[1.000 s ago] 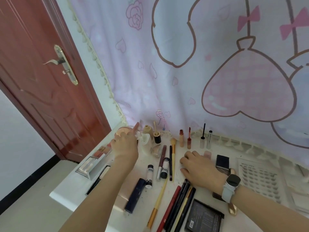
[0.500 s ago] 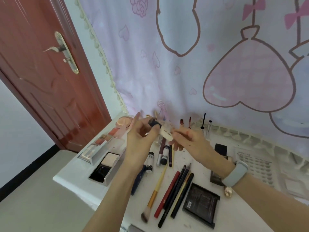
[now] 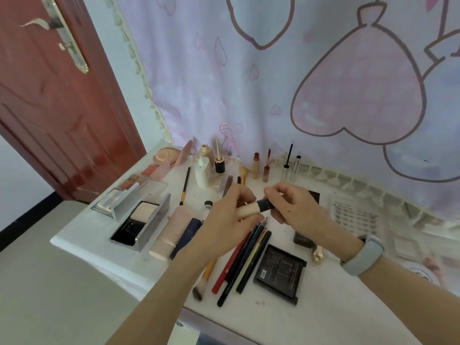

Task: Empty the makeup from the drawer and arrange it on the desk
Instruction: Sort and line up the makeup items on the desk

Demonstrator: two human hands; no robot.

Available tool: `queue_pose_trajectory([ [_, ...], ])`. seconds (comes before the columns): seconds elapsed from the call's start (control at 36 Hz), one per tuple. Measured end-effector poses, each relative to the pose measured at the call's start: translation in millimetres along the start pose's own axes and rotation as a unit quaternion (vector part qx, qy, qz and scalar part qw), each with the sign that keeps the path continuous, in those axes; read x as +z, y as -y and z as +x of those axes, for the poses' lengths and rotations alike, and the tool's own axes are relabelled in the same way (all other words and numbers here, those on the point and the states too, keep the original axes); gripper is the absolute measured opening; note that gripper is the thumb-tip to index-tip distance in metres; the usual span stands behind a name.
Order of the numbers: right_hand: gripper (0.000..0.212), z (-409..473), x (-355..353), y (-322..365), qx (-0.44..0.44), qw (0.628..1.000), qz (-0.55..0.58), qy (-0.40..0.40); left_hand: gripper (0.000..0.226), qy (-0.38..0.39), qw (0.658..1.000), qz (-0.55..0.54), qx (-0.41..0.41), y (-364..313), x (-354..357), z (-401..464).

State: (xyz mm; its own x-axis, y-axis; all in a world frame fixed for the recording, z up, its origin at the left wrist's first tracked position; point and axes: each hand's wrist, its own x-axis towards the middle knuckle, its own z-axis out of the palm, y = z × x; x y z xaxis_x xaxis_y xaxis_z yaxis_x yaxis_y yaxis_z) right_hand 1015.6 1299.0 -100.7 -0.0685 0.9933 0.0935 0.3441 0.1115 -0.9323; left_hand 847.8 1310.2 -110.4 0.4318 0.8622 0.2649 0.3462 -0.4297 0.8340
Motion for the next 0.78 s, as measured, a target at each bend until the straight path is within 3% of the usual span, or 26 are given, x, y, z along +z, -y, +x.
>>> queue_pose_trajectory([
  [0.17, 0.016, -5, 3, -8, 0.059, 0.995, 0.08, -0.007, 0.029, -0.045, 0.999, 0.017, 0.001, 8, 4, -2],
  [0.42, 0.014, -6, 4, -10, -0.03, 0.999, 0.008, -0.035, 0.012, -0.026, 0.998, -0.048, -0.034, 7, 6, 2],
  [0.5, 0.014, -8, 4, -10, -0.07, 0.997, -0.02, -0.002, 0.023, -0.039, 0.988, -0.133, -0.065, 5, 5, 1],
  [0.64, 0.019, -6, -6, -1, -0.081, 0.994, -0.044, 0.055, 0.015, -0.037, 0.995, -0.079, -0.04, 4, -2, 2],
  [0.78, 0.022, -1, -11, 7, -0.023, 0.991, -0.099, 0.09, 0.012, 0.009, 1.0, -0.007, -0.026, 6, -4, 3],
])
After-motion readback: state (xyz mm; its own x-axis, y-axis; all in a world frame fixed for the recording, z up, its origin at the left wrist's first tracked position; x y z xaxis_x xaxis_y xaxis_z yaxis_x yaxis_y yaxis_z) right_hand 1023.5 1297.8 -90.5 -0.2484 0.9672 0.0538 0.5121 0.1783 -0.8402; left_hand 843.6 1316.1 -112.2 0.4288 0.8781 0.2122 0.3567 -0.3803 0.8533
